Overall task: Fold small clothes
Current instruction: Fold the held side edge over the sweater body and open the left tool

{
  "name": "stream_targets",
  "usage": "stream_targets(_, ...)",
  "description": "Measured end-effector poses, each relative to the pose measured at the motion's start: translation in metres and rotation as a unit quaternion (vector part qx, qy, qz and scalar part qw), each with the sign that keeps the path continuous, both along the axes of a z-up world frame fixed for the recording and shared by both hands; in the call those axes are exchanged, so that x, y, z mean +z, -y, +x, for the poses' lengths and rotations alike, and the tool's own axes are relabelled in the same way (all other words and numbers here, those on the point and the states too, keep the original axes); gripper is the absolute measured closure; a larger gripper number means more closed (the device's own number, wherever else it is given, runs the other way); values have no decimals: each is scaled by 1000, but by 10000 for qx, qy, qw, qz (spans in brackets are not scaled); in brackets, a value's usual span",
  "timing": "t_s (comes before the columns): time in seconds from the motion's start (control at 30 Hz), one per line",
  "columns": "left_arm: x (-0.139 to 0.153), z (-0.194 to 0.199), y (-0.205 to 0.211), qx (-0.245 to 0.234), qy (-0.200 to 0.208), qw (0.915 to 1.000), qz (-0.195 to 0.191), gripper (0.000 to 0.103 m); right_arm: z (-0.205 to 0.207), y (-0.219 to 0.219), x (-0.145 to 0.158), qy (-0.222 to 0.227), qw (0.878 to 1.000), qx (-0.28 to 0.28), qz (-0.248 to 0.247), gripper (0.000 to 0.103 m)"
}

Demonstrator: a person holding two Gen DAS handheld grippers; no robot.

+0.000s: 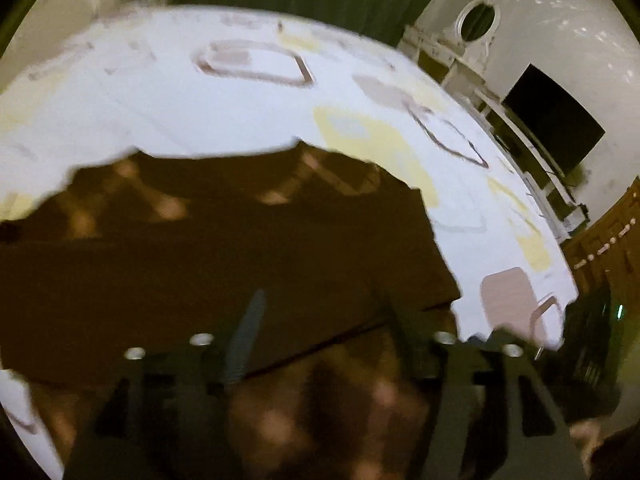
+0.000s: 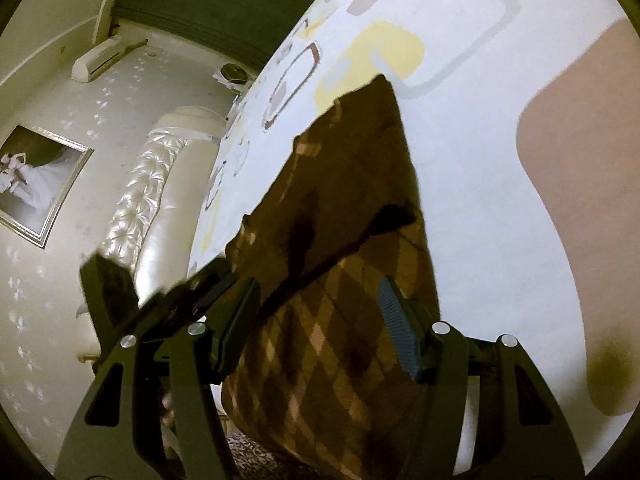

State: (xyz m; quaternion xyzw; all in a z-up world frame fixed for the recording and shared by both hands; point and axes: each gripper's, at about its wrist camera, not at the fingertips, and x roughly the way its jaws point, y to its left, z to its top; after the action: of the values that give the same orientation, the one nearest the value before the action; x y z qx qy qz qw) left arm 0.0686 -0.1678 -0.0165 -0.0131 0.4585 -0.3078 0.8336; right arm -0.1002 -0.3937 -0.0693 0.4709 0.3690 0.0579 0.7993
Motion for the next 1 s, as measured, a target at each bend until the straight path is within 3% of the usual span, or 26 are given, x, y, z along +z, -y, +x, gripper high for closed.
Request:
stream_targets(0.3,-12,-29,-105,485,442,9974,313,36,49,-9,13,34,9998,187,-104,40)
stream_targets(0.6,-39,-12,-151,1022,-94,9947,73,36,121,-27,-11,-542,9967,529,-298,44)
stream_targets(0.77,-52,-8,-166,1214,-195,9924,94,36,140,-40,-26,-775,9940,694,-329,57)
stream_targets(0.83,-54,-6,-170,1255,-238,9918,29,36,146,-43,-30,-848,9933,746,-255,72)
stream_targets(0.87,-54,-6,-171,1266,-253,9916,-2,36,148,-45,-32,-879,9927,794,-210,86)
stream_targets(1.0,-55,-5,-172,1261,-255,9917,-10,35,154,-47,-24,-830,9922,885,-293,92)
